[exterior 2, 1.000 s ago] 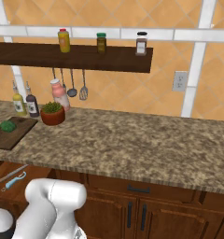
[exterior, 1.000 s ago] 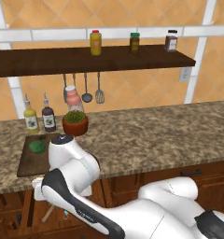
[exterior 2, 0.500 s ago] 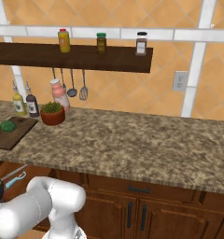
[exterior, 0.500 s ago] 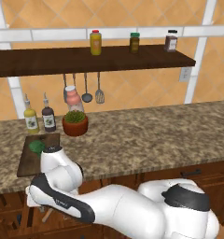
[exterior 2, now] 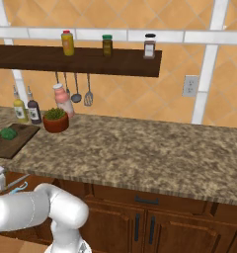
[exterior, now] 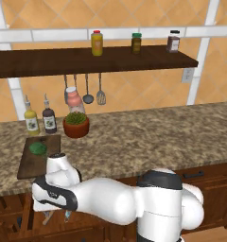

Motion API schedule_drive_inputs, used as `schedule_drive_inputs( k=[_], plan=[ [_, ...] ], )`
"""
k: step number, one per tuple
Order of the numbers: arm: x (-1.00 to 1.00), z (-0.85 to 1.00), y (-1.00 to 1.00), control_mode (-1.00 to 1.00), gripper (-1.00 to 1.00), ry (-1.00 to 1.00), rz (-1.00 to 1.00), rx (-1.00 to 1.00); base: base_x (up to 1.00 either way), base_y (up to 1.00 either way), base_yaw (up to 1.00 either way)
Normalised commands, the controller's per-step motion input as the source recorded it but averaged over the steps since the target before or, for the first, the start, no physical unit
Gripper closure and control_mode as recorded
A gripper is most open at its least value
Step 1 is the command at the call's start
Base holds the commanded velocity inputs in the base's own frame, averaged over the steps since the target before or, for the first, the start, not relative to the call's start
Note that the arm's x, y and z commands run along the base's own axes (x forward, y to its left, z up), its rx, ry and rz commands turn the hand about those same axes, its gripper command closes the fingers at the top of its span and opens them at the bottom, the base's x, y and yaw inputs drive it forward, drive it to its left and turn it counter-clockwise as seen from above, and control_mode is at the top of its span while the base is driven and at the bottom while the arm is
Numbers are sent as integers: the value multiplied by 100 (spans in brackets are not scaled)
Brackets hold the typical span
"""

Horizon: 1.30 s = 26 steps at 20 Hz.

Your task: Place the appropriate cutting tool for cutting the broccoli skin on the cutting board.

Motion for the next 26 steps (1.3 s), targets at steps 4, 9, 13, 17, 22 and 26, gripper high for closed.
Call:
schedule_drive_inputs(
  k=[4, 9, 13, 17, 22, 26],
  plan=[
    [14, -59, 2, -100, -100, 9, 2, -1, 0, 0, 0],
    [4, -56, 5, -100, -100, 7, 2, 0, 0, 0, 0],
    [-4, -49, 8, -100, -100, 4, 5, 0, 0, 0, 0],
    [-43, -21, 1, -100, -100, 8, 7, 0, 0, 0, 0],
    [-58, -7, 0, -100, -100, 15, 7, 0, 0, 0, 0],
    [-59, 2, 0, -100, -100, 26, 2, 0, 0, 0, 0]
  ],
)
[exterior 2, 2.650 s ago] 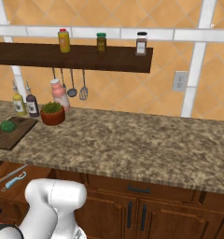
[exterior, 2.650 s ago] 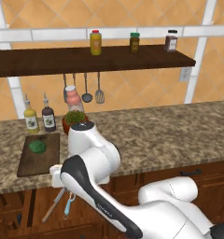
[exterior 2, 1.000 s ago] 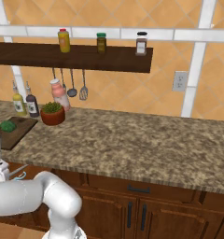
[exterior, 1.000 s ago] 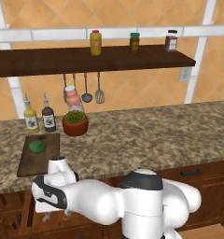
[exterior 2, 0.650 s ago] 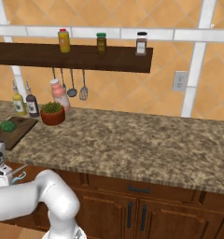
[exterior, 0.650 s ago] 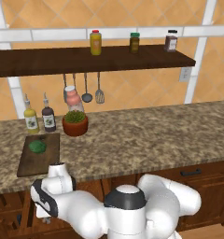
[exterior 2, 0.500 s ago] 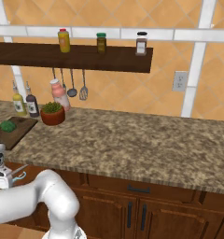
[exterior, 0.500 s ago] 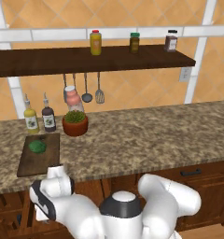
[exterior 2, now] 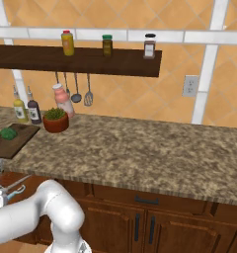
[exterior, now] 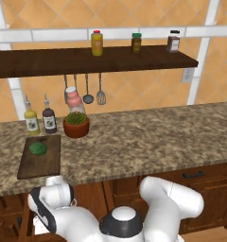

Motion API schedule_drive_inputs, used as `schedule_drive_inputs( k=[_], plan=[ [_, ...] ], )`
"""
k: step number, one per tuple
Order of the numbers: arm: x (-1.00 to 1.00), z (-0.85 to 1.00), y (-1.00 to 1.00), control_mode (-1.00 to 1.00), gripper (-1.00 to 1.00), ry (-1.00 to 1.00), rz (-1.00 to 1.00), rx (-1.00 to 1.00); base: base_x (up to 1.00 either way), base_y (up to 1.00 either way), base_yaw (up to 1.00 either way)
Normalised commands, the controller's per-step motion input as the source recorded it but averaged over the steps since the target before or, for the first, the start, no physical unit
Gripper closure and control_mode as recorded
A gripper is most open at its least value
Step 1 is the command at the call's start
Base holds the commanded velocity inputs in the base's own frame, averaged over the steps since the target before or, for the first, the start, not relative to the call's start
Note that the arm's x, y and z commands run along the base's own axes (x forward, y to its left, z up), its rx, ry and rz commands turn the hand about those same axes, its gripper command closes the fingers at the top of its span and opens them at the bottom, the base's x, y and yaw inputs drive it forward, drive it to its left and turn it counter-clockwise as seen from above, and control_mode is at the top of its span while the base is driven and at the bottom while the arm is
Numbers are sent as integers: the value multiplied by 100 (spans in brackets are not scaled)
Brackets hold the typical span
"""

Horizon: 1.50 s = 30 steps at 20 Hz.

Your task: Place the appropriate cutting tool for cutting the broccoli skin on the cutting board.

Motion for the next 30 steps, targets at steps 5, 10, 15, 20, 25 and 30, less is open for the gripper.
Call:
schedule_drive_inputs(
  k=[5, 10, 15, 20, 25, 30],
  plan=[
    [-64, 35, 0, -100, -100, 33, 0, 0, 0, 0, 0],
    [-77, 50, 0, -100, -100, 30, 0, 0, 0, 0, 0],
    [-77, 46, 0, -100, -100, 24, 0, 0, 0, 0, 0],
    [-11, 46, 2, -100, -100, -1, -1, 0, 0, 0, 0],
    [55, 33, 14, -100, -100, -17, -2, 0, 0, 0, 0],
    [50, 5, 5, -100, -100, -25, -9, -1, 0, 0, 0]
  ],
)
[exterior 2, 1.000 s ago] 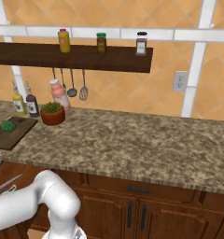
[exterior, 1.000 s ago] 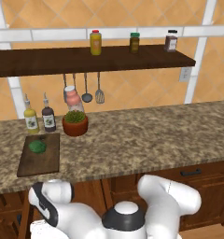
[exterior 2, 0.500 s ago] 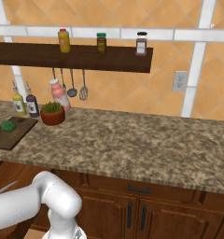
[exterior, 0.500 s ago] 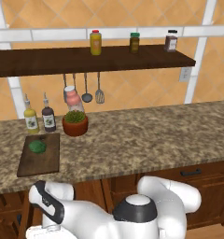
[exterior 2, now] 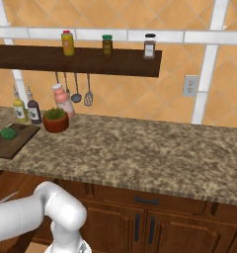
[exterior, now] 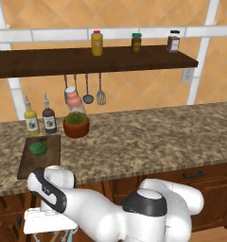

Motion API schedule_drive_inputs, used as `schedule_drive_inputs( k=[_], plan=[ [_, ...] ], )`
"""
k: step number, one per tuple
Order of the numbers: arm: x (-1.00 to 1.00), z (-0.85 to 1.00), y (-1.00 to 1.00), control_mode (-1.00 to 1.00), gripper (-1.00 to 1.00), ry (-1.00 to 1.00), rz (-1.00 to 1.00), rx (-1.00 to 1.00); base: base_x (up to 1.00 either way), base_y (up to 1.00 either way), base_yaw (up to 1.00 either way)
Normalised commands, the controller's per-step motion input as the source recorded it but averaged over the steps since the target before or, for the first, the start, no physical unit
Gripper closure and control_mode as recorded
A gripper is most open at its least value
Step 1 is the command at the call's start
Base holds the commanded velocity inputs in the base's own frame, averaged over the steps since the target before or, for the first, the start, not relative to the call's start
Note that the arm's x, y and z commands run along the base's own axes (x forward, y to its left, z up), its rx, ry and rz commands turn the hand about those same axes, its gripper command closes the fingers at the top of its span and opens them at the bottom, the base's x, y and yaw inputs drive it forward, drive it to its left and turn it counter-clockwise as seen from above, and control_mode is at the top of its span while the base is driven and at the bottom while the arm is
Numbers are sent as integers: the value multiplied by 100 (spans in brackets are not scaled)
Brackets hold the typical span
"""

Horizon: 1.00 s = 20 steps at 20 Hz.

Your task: Place the appropriate cutting tool for cutting the broccoli skin on the cutting board.

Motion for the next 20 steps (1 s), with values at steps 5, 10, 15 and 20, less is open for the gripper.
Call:
schedule_drive_inputs(
  k=[5, 10, 15, 20],
  plan=[
    [18, -17, 0, -100, -100, -30, -14, 0, 0, 0, 0],
    [-8, -39, 0, -100, -100, -69, -11, 0, 0, 0, 0],
    [10, -8, 0, -100, -100, -31, -21, 0, 0, 0, 0],
    [33, -11, 0, -100, -100, 0, -33, 0, 0, 0, 0]
  ],
)
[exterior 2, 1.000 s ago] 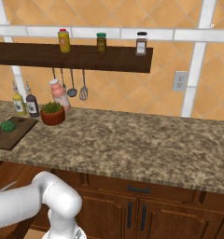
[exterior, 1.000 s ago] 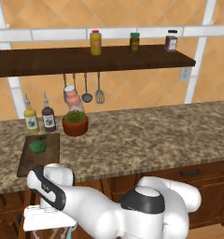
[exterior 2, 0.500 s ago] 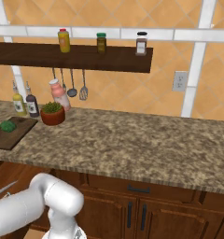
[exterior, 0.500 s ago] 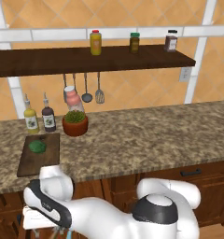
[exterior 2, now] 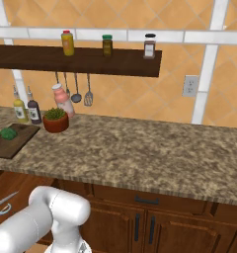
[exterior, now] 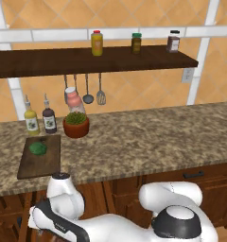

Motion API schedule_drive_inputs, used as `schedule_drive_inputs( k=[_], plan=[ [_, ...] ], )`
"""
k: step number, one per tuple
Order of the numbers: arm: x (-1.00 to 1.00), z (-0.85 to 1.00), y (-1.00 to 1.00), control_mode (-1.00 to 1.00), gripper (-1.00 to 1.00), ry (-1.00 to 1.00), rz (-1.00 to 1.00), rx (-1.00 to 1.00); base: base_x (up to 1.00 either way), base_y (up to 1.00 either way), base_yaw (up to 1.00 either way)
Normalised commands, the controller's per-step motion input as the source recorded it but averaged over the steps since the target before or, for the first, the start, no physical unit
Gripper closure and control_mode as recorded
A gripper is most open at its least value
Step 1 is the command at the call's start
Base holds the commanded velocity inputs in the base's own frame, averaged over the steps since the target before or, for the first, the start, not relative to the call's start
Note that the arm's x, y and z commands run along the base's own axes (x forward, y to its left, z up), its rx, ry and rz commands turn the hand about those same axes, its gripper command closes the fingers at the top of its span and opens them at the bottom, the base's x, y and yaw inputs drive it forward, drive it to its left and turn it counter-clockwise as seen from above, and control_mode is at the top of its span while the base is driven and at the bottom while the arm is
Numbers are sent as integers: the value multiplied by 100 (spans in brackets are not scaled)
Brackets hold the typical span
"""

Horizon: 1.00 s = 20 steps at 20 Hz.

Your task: Place the appropriate cutting tool for cutting the broccoli skin on the cutting board.

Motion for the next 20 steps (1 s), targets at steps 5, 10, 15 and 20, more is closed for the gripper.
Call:
schedule_drive_inputs(
  k=[5, 10, 15, 20],
  plan=[
    [34, -17, 17, -100, -100, 0, -31, -7, 0, 0, 0],
    [4, -23, 16, -100, -100, 0, -13, -11, 0, 0, 0],
    [17, -7, 5, -100, -100, 5, -5, -11, 0, 0, 0],
    [15, -26, 0, -100, -100, 0, 0, -6, 0, 0, 0]
  ],
)
